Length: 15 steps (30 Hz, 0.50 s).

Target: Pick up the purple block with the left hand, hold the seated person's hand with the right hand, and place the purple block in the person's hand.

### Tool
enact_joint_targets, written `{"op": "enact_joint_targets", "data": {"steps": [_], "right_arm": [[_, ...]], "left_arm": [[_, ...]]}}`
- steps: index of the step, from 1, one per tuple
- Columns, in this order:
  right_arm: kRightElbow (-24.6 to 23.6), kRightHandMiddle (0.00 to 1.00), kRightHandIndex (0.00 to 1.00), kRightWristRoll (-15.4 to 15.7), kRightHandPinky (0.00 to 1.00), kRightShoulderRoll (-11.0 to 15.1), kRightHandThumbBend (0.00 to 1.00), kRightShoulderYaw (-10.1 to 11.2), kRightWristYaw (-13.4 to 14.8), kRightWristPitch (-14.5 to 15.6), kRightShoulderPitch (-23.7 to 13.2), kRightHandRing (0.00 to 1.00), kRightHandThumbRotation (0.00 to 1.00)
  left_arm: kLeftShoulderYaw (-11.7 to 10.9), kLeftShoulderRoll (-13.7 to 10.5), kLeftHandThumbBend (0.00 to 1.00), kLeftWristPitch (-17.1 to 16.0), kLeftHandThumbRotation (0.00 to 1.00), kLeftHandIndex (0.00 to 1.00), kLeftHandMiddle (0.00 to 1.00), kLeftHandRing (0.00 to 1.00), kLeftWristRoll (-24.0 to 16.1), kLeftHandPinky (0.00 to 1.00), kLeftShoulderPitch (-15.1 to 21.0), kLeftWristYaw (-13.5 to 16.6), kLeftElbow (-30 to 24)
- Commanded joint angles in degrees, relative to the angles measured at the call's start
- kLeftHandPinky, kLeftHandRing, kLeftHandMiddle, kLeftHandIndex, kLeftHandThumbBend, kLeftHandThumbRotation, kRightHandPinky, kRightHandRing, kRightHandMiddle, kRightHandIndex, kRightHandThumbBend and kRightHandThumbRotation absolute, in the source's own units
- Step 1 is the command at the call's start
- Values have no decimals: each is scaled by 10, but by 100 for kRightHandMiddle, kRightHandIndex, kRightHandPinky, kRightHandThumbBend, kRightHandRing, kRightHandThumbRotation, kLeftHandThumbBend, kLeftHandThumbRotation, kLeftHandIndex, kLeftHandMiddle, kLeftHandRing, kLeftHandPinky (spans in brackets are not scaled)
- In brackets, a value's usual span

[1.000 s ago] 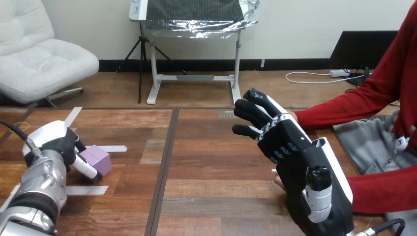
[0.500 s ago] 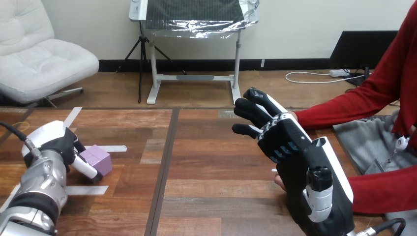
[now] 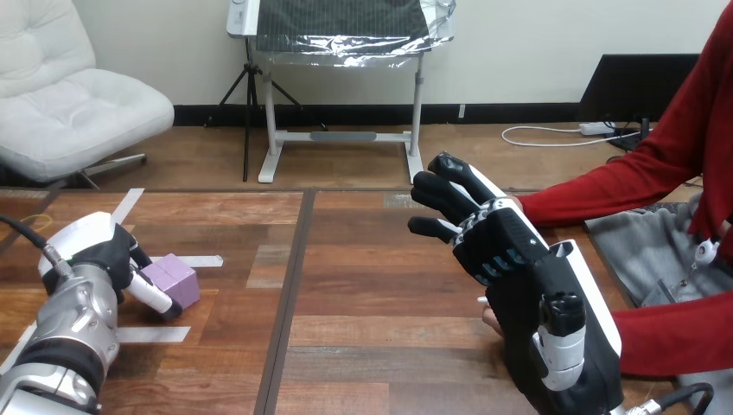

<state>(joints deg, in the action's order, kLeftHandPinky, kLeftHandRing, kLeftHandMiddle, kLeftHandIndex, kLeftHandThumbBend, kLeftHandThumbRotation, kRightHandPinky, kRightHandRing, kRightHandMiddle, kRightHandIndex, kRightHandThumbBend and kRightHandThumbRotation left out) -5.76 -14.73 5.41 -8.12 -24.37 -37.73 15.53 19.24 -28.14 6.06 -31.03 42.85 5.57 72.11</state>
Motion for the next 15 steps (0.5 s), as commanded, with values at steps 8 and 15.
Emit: {"op": "enact_joint_targets", "data": {"steps": [8, 15], "right_arm": [[-21, 88, 90, -7, 81, 4, 85, 4, -2, -1, -17, 89, 100], [-12, 88, 90, -7, 81, 7, 84, 7, -4, -2, -22, 89, 100]], "left_arm": [[-10, 6, 71, -5, 0, 49, 37, 29, 13, 21, 47, 15, -11], [-10, 5, 71, -14, 0, 50, 36, 28, 17, 20, 45, 22, -18]]}}
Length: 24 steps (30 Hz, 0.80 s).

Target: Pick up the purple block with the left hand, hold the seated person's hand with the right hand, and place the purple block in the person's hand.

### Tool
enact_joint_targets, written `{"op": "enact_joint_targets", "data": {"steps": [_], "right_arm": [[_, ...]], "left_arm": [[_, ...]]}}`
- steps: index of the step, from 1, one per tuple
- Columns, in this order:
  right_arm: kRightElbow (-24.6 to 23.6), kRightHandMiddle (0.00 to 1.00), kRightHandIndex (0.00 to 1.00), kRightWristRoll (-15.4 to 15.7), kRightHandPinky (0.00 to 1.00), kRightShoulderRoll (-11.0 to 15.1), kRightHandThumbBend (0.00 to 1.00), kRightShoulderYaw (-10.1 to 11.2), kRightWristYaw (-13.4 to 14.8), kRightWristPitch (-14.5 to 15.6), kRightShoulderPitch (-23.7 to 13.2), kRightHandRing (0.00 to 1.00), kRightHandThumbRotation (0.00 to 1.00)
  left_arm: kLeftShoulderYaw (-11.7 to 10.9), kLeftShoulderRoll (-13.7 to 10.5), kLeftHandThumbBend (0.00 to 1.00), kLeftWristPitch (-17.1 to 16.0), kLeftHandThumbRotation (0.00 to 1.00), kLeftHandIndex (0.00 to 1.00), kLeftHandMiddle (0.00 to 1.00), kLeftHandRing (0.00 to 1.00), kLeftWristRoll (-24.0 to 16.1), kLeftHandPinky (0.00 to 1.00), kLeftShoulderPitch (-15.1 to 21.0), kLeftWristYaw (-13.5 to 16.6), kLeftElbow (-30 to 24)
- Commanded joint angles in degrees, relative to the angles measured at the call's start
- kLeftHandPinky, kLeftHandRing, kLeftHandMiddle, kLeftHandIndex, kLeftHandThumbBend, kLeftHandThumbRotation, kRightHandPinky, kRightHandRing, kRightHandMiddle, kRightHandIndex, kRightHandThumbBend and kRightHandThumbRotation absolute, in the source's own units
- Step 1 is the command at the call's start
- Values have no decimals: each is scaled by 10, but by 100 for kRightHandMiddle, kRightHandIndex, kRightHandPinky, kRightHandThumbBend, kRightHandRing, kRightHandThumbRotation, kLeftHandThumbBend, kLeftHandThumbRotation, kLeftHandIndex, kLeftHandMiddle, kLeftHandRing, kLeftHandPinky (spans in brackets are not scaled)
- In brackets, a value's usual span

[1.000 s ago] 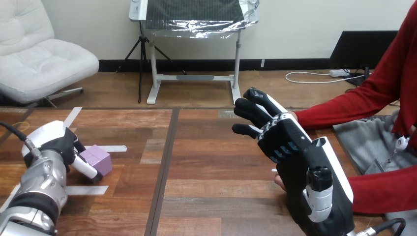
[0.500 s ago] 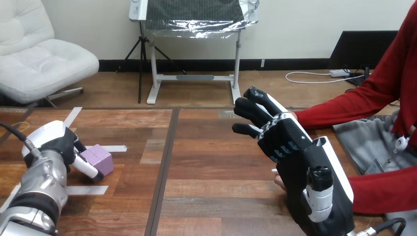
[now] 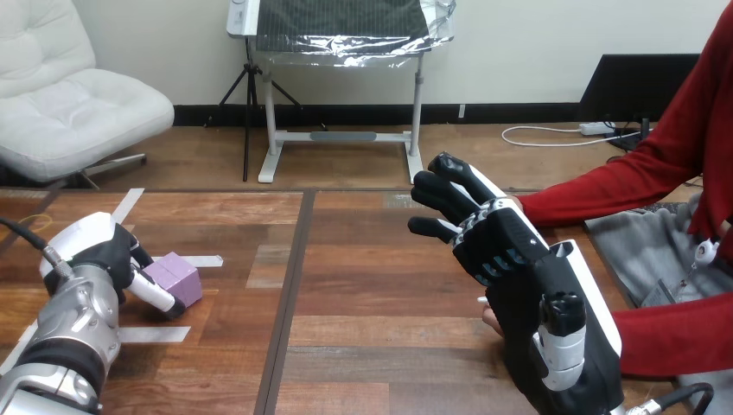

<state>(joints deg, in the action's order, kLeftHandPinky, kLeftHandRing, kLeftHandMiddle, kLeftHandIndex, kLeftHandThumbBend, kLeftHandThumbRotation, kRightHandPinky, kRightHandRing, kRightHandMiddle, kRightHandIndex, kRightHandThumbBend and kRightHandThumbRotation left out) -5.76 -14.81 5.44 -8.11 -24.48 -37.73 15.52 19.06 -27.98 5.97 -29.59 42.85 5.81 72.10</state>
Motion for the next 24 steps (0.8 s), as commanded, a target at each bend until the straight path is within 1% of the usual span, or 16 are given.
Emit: {"op": "enact_joint_targets", "data": {"steps": [1, 4, 8, 11, 16, 22, 24], "right_arm": [[-11, 89, 90, -6, 81, 7, 83, 8, -4, -2, -23, 89, 100], [0, 89, 90, 5, 81, 9, 82, 16, -1, -10, -31, 89, 100], [11, 89, 89, 41, 81, 13, 82, 32, 16, -15, -42, 88, 100], [21, 88, 89, 58, 81, 16, 82, 42, 24, -19, -51, 88, 100], [39, 88, 89, 75, 81, 25, 82, 55, 34, -21, -65, 88, 100], [72, 89, 89, 98, 82, 38, 79, 73, 43, -33, -88, 89, 100], [86, 89, 89, 115, 82, 44, 78, 82, 52, -41, -99, 89, 100]], "left_arm": [[-8, 4, 71, -14, 0, 48, 37, 29, 3, 20, 45, 21, -20], [-9, 4, 72, -19, 0, 47, 38, 30, 5, 21, 45, 24, -22], [-15, 4, 73, -28, 0, 45, 40, 32, 11, 23, 43, 30, -33], [-17, 5, 75, -30, 0, 43, 39, 32, 15, 23, 42, 32, -43], [-20, 5, 77, -37, 0, 44, 40, 33, 17, 25, 40, 34, -57], [-30, 6, 78, -39, 0, 44, 42, 35, 24, 27, 32, 34, -91], [-34, 6, 78, -39, 0, 44, 43, 36, 28, 27, 27, 32, -107]]}}
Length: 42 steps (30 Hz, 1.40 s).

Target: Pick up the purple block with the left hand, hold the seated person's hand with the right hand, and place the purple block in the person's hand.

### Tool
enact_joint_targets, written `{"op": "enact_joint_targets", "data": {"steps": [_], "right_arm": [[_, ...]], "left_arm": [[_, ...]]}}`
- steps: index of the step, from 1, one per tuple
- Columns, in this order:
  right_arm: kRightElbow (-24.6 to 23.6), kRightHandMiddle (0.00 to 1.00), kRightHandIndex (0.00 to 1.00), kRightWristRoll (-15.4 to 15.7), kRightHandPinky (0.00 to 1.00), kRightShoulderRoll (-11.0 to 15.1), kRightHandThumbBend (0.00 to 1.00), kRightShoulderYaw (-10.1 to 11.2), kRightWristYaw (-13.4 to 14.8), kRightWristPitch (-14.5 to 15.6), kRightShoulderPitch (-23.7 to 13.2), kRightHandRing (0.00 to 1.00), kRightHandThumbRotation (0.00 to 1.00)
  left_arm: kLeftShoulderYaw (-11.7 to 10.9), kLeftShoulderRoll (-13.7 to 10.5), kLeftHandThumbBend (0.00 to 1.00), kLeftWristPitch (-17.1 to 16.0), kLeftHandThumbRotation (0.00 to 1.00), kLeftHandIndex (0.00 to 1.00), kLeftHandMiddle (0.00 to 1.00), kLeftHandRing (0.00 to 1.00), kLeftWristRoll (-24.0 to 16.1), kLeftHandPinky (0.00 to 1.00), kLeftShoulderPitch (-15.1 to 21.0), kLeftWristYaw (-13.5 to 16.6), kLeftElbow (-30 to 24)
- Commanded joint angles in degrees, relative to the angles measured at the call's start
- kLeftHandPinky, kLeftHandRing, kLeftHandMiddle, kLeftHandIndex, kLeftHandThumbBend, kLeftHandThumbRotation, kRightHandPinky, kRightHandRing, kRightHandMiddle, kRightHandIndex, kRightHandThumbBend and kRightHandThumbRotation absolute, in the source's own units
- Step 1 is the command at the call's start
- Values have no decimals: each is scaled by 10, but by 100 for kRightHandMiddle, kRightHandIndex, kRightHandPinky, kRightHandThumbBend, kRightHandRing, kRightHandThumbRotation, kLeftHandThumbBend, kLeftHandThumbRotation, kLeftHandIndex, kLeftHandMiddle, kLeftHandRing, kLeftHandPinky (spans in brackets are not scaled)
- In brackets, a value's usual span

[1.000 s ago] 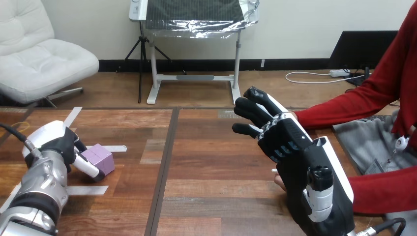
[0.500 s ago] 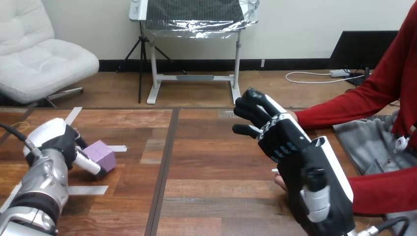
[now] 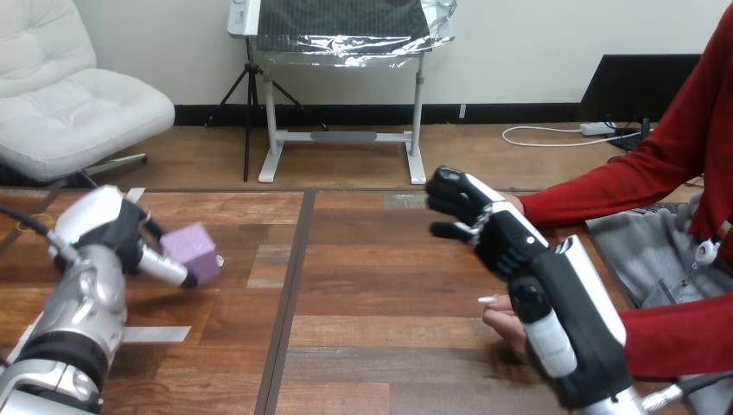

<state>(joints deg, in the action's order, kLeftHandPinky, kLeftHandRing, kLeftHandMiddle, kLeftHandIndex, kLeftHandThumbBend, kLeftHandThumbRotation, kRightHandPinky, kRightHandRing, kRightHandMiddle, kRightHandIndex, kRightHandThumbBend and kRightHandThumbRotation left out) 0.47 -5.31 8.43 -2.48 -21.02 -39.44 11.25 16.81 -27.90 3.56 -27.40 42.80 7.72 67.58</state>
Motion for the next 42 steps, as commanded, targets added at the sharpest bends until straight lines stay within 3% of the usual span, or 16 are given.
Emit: {"op": "enact_joint_targets", "data": {"steps": [1, 10, 12, 16, 20, 24, 35, 42], "right_arm": [[28, 89, 89, 25, 82, 16, 79, 28, 20, -27, -59, 89, 100], [97, 88, 88, 71, 82, 50, 83, 56, 48, -50, -110, 88, 100], [110, 87, 87, 110, 80, 60, 87, 67, 74, -51, -121, 86, 100], [137, 86, 86, 140, 78, 76, 93, 77, 100, -50, -141, 84, 100], [176, 86, 86, 118, 77, 97, 93, 76, 87, -57, -168, 83, 99], [217, 87, 87, 116, 78, 119, 90, 77, 83, -72, -196, 84, 95], [271, 89, 89, 143, 80, 165, 88, 81, 99, -74, -245, 86, 92], [295, 88, 89, 170, 78, 192, 92, 81, 114, -61, -272, 86, 91]], "left_arm": [[-12, 5, 78, -14, 0, 44, 43, 36, 7, 27, 26, 12, -67], [-25, 5, 77, -6, 0, 44, 43, 36, 17, 28, -1, 5, -146], [-29, 5, 77, -3, 0, 44, 43, 36, 18, 28, -9, 4, -169], [-36, 6, 77, 6, 0, 44, 43, 37, 21, 29, -22, -4, -204], [-43, 6, 77, 13, 0, 44, 43, 36, 27, 29, -41, -9, -253], [-49, 6, 76, 20, 0, 44, 42, 35, 33, 28, -58, -15, -296], [-62, 8, 76, 46, 0, 43, 40, 32, 32, 25, -93, -29, -385], [-70, 10, 76, 60, 0, 43, 39, 31, 34, 24, -111, -39, -432]]}}
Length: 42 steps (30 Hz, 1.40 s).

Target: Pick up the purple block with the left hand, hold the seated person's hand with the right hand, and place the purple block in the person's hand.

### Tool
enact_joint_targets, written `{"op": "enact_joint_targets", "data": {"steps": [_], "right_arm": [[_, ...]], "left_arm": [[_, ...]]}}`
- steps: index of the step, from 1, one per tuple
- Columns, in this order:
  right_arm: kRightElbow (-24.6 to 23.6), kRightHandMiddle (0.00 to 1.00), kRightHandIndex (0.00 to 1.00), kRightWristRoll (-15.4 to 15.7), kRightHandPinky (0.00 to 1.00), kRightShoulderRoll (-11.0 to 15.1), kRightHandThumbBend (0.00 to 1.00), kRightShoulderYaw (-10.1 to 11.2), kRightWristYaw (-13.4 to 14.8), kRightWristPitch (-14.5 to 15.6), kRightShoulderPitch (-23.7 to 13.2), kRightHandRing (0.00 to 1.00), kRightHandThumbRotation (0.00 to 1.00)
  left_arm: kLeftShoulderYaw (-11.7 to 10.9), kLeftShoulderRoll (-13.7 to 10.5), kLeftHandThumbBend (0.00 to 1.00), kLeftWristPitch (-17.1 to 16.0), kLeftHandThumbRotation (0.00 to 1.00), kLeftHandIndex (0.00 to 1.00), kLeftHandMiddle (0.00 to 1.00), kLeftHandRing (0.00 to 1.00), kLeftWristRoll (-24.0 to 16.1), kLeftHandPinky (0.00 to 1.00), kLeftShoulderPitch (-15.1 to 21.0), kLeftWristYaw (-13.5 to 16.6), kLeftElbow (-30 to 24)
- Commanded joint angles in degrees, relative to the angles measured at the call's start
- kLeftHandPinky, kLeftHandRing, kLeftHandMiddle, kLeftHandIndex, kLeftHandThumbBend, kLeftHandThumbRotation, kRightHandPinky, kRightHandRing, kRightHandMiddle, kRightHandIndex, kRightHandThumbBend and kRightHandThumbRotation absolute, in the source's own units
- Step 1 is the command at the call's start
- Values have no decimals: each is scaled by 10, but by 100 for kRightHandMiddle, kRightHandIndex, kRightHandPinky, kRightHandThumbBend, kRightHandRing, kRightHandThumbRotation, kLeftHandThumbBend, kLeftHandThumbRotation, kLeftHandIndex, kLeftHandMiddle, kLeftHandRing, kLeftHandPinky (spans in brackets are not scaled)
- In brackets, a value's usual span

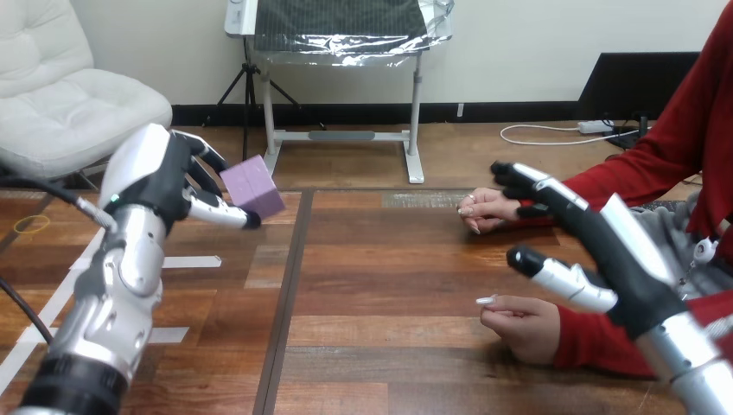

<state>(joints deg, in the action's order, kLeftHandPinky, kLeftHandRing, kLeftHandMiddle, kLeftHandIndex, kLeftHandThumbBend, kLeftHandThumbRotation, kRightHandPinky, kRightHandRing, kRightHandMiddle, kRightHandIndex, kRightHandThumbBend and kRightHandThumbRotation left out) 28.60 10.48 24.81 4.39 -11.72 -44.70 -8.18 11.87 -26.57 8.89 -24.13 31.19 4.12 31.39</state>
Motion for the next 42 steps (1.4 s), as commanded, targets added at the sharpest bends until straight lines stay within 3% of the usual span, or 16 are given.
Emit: {"op": "enact_joint_targets", "data": {"steps": [1, 7, 12, 17, 28, 37, 42], "right_arm": [[18, 88, 89, 19, 78, 33, 92, 11, 25, -5, -83, 86, 91], [32, 88, 89, 49, 72, 58, 96, 4, 34, 16, -103, 83, 91], [51, 89, 90, 68, 69, 77, 97, -4, 36, 17, -119, 84, 87], [66, 92, 92, 77, 68, 98, 99, -13, 16, 33, -137, 86, 78], [119, 94, 96, 110, 70, 145, 100, -44, -11, 36, -183, 90, 55], [163, 94, 96, 147, 78, 174, 100, -75, -25, 39, -223, 92, 45], [183, 93, 93, 153, 80, 182, 100, -86, -35, 39, -238, 91, 41]], "left_arm": [[-22, -3, 76, 7, 0, 43, 39, 31, 2, 24, 2, -5, -77], [-27, -3, 75, 17, 0, 43, 39, 31, 2, 23, -11, -13, -107], [-32, -2, 75, 27, 0, 43, 38, 31, 0, 23, -19, -20, -130], [-37, 0, 74, 39, 0, 43, 39, 31, 1, 23, -28, -27, -152], [-46, 4, 74, 50, 0, 44, 40, 32, 2, 25, -41, -34, -187], [-53, 6, 75, 46, 0, 43, 40, 33, 4, 26, -50, -37, -205], [-55, 6, 75, 40, 0, 43, 40, 32, 4, 25, -54, -35, -212]]}}
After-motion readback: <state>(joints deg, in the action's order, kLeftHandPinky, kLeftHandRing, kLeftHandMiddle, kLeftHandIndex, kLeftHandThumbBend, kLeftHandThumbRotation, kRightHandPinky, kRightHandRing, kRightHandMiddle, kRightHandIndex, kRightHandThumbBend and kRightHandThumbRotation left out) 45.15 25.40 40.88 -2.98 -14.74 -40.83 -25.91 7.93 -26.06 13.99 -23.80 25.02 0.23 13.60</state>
